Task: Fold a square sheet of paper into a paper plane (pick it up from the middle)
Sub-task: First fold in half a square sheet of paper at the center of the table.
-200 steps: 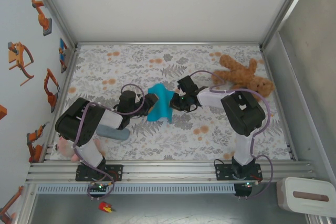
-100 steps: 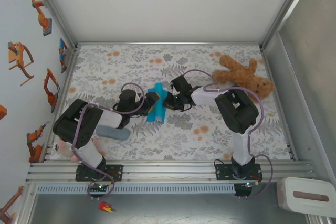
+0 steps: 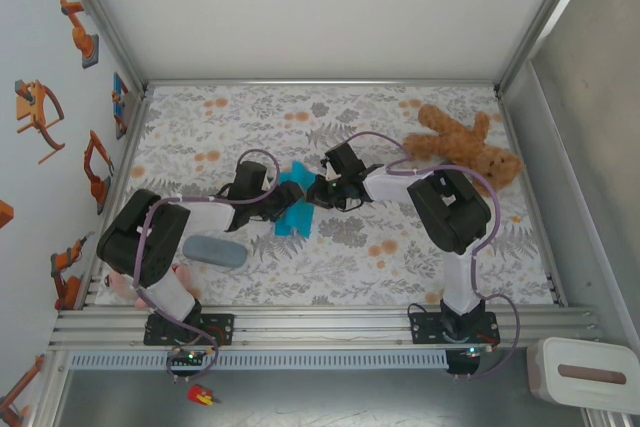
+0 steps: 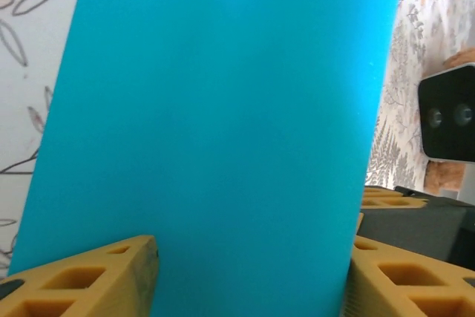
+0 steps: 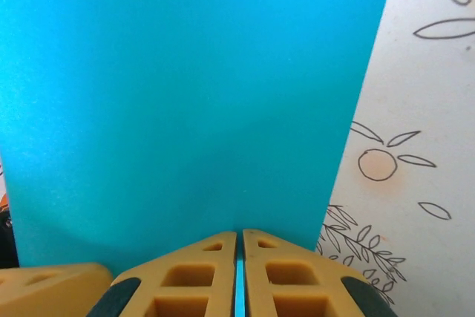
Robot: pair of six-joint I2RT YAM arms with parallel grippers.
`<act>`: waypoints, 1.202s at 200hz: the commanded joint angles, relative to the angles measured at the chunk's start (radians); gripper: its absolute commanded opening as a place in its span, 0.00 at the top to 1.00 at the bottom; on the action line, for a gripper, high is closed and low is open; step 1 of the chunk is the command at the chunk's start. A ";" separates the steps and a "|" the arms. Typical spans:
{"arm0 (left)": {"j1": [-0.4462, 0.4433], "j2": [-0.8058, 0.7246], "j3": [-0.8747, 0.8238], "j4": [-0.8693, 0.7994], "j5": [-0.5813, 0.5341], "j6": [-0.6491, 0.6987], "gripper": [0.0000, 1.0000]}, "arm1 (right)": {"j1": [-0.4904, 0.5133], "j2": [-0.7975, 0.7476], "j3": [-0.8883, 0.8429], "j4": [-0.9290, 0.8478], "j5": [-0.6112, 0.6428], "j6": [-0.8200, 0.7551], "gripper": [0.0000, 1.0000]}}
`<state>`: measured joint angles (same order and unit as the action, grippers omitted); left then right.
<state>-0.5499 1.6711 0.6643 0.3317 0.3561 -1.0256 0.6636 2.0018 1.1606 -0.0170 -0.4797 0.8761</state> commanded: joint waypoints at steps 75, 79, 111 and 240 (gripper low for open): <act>0.037 -0.155 0.056 -0.237 0.014 0.154 0.73 | -0.061 -0.258 -0.141 0.034 0.091 -0.059 0.80; 0.039 -0.170 0.058 -0.238 0.020 0.154 0.73 | -0.065 -0.270 -0.150 0.045 0.086 -0.061 0.78; 0.057 -0.277 0.073 -0.211 0.111 0.128 0.74 | -0.107 -0.343 -0.213 0.192 -0.013 -0.029 0.61; 0.096 -0.350 0.144 -0.048 0.390 0.001 0.75 | -0.131 -0.374 -0.202 0.487 -0.337 0.128 0.36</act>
<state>-0.4610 1.3251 0.7780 0.2340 0.6861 -0.9977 0.5323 1.6501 0.9245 0.4065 -0.7448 0.9710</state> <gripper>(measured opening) 0.252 0.646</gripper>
